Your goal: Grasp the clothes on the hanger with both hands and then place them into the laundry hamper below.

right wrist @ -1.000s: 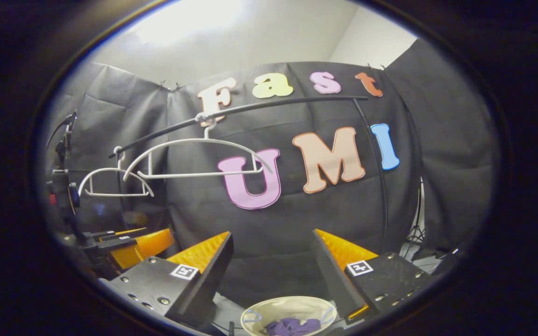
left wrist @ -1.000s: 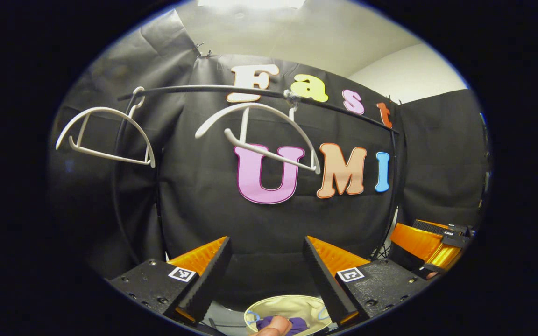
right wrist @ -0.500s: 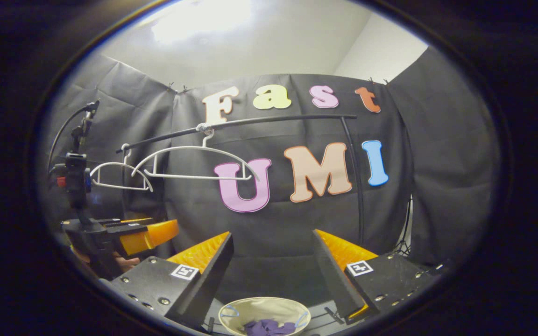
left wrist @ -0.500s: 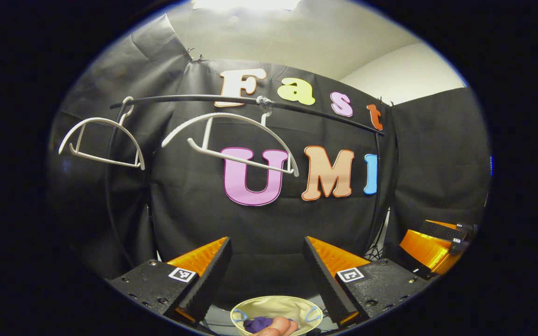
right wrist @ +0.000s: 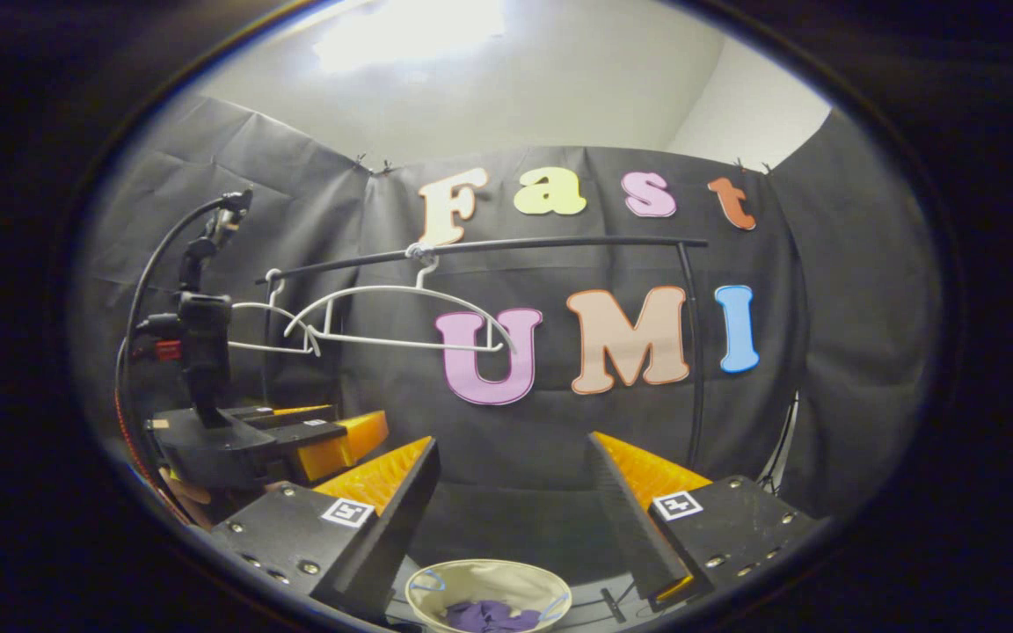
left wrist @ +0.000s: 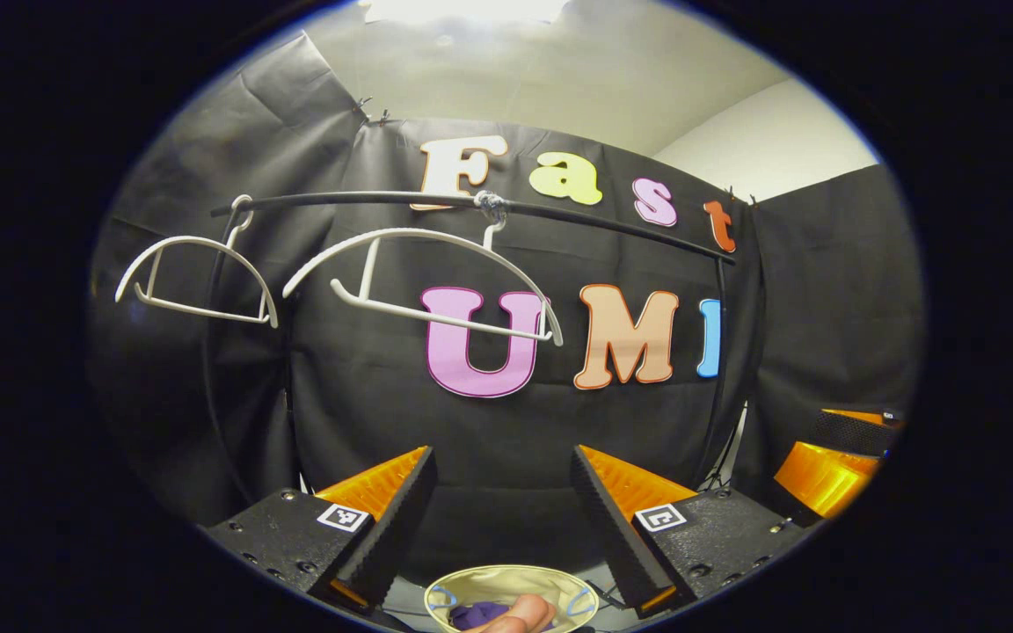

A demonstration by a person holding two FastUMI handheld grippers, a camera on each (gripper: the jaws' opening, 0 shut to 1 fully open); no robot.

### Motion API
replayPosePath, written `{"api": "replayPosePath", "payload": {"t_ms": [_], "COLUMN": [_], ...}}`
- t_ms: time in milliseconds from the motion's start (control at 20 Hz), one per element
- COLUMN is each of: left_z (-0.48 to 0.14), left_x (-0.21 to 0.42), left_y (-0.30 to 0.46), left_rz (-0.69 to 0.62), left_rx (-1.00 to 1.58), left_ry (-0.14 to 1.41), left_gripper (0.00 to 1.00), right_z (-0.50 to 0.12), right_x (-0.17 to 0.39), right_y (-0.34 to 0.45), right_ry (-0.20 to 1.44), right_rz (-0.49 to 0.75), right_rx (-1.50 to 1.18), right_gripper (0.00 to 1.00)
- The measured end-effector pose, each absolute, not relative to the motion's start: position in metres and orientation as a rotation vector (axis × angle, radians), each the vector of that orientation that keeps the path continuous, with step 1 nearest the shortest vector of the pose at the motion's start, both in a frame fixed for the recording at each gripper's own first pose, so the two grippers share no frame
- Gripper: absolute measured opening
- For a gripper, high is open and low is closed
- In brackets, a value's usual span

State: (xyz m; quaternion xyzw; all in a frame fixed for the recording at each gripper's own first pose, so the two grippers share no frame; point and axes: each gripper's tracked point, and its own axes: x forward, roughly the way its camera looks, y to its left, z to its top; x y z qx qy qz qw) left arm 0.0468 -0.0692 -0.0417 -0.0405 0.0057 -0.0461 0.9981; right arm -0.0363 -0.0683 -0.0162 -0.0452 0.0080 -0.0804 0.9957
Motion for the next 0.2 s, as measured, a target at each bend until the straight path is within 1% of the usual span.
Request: {"api": "replayPosePath", "payload": {"t_ms": [50,100,200], "left_z": [-0.0441,-0.0443,-0.0430], "left_x": [0.0479,0.0477,0.0482], "left_y": [-0.0710,-0.0722,-0.0748], "left_rz": [-0.097,-0.104,-0.118], "left_rx": [-0.079,-0.076,-0.060], "left_ry": [0.022,0.022,0.017], "left_gripper": [0.90,0.95,0.94], "right_z": [-0.0161,-0.0162,-0.0189], "right_x": [-0.0360,-0.0350,-0.0322], "right_y": [-0.0650,-0.0624,-0.0596], "right_ry": [0.014,0.013,0.019], "right_rz": [-0.154,-0.147,-0.136], "right_rx": [-0.090,-0.090,-0.091], "right_gripper": [0.99,0.94,0.94]}}
